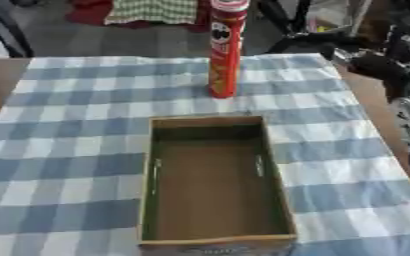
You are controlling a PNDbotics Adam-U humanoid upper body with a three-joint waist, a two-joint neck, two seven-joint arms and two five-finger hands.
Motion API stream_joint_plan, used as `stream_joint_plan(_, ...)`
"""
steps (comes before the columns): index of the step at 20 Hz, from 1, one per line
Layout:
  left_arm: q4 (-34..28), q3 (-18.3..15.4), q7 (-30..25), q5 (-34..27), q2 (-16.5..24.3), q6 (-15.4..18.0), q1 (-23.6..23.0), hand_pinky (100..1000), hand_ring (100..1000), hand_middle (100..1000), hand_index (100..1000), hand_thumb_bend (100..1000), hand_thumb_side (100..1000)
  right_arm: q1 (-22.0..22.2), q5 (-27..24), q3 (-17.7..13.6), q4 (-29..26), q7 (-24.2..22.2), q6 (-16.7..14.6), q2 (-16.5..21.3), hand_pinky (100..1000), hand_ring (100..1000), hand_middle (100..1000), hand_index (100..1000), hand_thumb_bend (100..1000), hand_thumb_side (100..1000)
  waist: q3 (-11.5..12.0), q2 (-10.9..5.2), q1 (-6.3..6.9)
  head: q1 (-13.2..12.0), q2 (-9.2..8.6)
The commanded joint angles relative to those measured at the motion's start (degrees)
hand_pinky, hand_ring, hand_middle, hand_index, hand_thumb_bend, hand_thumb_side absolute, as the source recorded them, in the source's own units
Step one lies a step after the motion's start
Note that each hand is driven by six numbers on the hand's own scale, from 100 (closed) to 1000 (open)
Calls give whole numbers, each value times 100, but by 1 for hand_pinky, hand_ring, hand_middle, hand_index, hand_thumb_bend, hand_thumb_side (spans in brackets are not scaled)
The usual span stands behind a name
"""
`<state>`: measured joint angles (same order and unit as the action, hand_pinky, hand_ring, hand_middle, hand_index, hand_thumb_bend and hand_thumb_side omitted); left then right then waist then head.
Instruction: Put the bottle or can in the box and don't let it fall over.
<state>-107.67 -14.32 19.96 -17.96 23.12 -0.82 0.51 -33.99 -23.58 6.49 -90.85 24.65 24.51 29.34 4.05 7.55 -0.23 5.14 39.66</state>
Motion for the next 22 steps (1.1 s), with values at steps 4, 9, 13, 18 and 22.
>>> stream_joint_plan(4,-46,6,-41,-13,105,-3,71,1000,829,889,802,446,593,-567,-2,130,748,-313,-78,-162,845,1000,959,910,654,100,40,-20,9,54,-123)
stream_joint_plan(9,-45,25,-66,-21,94,-8,102,1000,829,888,802,446,594,-969,76,195,1367,-533,-225,-417,849,1000,963,914,659,100,64,19,27,83,-176)
stream_joint_plan(13,-43,40,-96,-24,83,-18,124,1000,829,889,802,446,595,-1196,165,221,1742,-738,-377,-561,849,1000,964,914,661,100,80,53,39,133,-217)
stream_joint_plan(18,-41,53,-125,-22,63,-33,151,1000,830,889,802,446,596,-1400,232,248,1985,-1036,-577,-669,851,1000,966,915,664,100,104,110,52,210,-268)
stream_joint_plan(22,-43,59,-142,-22,47,-39,167,1000,830,889,803,446,597,-1524,259,246,2066,-1171,-667,-734,851,1000,967,915,665,100,122,158,66,286,-290)
